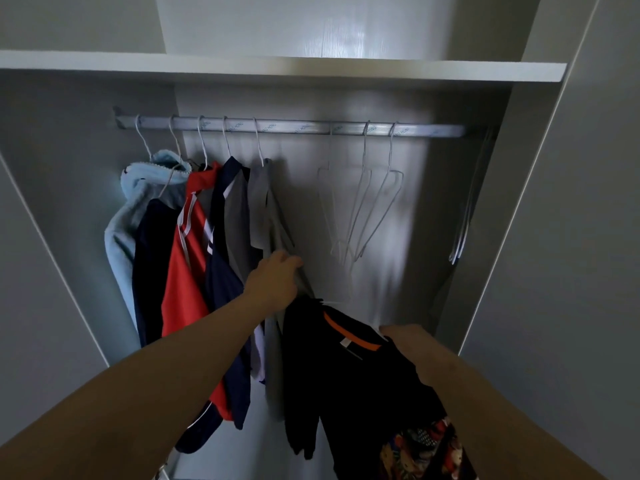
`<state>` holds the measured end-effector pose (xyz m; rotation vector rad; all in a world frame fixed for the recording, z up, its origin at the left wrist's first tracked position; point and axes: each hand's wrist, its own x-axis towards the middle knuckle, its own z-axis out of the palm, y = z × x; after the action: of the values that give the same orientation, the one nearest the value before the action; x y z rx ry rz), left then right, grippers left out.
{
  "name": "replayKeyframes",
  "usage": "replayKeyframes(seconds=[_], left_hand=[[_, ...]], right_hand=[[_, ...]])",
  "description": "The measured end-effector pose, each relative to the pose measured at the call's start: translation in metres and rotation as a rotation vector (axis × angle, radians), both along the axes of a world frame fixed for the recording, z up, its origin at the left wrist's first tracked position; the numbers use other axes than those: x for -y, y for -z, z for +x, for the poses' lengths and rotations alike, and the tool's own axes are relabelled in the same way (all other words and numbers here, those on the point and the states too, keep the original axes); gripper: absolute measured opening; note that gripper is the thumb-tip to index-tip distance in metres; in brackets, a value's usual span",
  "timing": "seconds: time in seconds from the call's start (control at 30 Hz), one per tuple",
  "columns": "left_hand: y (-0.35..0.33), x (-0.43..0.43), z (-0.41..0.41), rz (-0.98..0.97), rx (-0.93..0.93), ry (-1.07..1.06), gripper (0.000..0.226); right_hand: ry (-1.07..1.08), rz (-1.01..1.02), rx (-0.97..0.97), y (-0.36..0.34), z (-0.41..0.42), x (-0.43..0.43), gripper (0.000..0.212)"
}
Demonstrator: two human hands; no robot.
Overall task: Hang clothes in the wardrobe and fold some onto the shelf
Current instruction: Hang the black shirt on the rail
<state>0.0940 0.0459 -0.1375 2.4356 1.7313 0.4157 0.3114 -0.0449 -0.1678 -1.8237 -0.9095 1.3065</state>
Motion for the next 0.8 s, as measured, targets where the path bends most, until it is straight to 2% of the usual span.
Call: replayKeyframes(seconds=[0.03,0.1,0.27,0.33,0.4,0.53,0.67,0.8], left_hand=[[-0.001,-0.005,0.002,0.021,-0.05,-0.002,0.05],[-0.001,-0.015,0.006,0.073,-0.16,-0.007,0.051],[0.009,-0.047,0.002,0.143,-0.549,0.06,0.057],[0.016,-0.059,-0.001,0.118,-0.645,0.1,0.059],[0.024,-0.067,-0.003,0.073,-0.681,0.135,0.063],[0.041,-0.078,-0.011,0.01,-0.681,0.134,0.064],[0.052,-0.086,-0.03,-0.024,-0.73,0.095,0.063],[0.067,-0.088,-0.056,-0.054,-0.757,0.006,0.057]], right_hand=[[0.016,-0.018,0.018,0.003,0.001,-0.003,0.025],[0.031,-0.022,0.022,0.003,-0.001,-0.006,0.036],[0.044,0.003,0.074,0.004,-0.007,-0.017,0.039],[0.055,-0.008,0.028,0.005,-0.008,-0.021,0.031],[0.059,-0.038,0.036,0.006,-0.012,-0.023,0.015],[0.057,-0.058,0.032,0.021,-0.013,-0.032,0.033],[0.08,-0.096,0.032,0.032,-0.013,-0.037,0.032],[0.112,-0.138,0.035,0.046,-0.014,-0.042,0.021]])
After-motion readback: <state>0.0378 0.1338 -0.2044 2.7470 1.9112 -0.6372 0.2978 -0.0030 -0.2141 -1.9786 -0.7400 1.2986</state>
